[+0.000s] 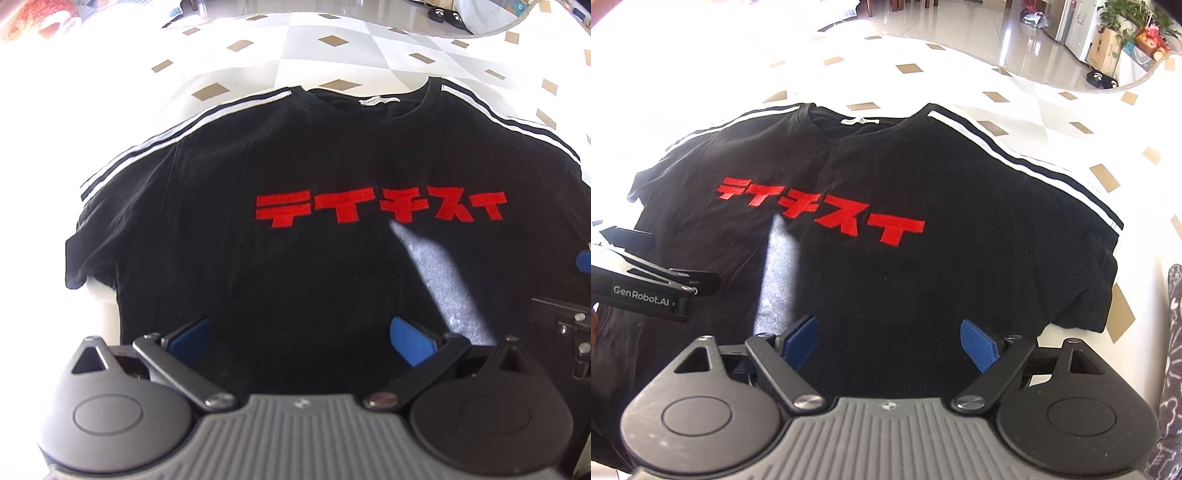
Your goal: Fold clothes
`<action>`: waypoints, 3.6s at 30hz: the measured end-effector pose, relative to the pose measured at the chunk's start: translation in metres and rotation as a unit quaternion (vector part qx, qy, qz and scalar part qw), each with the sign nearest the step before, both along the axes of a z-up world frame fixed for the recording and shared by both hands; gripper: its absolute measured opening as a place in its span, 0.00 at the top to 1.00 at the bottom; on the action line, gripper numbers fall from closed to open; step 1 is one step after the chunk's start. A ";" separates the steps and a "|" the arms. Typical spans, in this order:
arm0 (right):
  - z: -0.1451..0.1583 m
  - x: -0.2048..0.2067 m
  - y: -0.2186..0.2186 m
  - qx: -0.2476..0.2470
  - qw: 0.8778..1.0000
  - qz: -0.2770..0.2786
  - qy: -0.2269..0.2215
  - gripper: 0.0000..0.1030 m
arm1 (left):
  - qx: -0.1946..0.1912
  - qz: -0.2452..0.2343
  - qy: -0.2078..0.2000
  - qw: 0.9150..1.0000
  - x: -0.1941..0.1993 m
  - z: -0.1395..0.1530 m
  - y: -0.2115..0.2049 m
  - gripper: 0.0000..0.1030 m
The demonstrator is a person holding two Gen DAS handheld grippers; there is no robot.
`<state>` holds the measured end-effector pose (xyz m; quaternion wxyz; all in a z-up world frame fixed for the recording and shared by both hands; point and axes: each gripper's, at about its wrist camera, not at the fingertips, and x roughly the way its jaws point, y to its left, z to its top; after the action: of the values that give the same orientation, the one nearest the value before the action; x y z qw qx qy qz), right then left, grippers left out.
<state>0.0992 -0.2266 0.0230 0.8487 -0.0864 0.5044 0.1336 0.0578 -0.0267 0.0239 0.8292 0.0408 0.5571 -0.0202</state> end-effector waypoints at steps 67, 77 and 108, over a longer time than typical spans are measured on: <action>-0.012 0.074 -0.169 0.097 0.957 -0.273 -0.030 0.44 | -0.005 0.148 0.003 0.989 0.045 -0.026 0.044 0.00; -0.013 0.074 -0.159 0.092 0.963 -0.251 -0.039 0.78 | -0.009 0.149 0.002 0.989 0.047 -0.027 0.043 0.00; 0.022 0.072 -0.160 0.101 0.958 -0.250 -0.098 0.55 | -0.010 0.150 0.001 0.989 0.056 -0.029 0.035 0.00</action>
<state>0.1712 -0.3871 0.0452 0.9044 0.1159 0.4084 -0.0423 0.1138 0.0087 -0.0054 0.8227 -0.0513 0.5575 0.0988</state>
